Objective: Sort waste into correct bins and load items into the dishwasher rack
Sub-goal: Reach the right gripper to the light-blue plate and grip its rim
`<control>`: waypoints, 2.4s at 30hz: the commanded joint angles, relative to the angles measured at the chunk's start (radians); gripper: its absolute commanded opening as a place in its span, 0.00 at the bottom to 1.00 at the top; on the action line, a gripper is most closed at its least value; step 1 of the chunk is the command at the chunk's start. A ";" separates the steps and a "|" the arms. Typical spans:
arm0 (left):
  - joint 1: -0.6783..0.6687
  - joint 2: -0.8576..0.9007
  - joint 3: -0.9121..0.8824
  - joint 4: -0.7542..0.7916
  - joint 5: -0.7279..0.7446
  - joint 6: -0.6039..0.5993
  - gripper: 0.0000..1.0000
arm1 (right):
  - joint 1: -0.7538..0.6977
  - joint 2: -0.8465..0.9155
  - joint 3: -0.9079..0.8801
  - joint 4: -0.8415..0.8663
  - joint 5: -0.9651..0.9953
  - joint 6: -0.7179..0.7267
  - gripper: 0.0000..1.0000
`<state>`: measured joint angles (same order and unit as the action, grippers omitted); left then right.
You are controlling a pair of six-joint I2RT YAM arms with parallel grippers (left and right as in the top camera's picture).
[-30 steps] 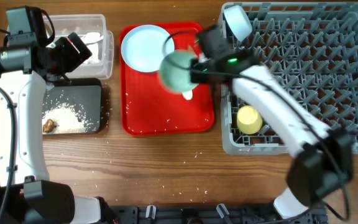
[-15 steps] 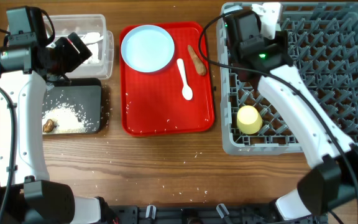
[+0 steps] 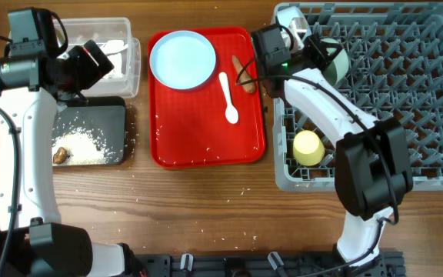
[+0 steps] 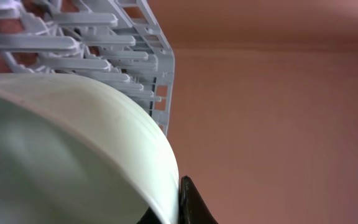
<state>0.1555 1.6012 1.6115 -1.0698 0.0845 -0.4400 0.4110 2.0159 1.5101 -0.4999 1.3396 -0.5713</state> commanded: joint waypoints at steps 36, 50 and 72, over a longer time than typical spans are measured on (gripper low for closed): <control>0.004 -0.023 0.018 0.002 0.001 -0.006 1.00 | 0.226 -0.027 0.014 0.294 -0.976 0.482 1.00; 0.004 -0.023 0.018 0.002 0.001 -0.006 1.00 | 0.117 -0.092 0.166 -0.129 -1.583 0.961 0.63; 0.004 -0.023 0.018 0.002 0.001 -0.006 1.00 | 0.128 0.436 0.493 -0.096 -1.280 1.046 0.41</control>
<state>0.1555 1.6001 1.6115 -1.0702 0.0845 -0.4400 0.5274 2.3734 1.9961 -0.6079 0.0345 0.4438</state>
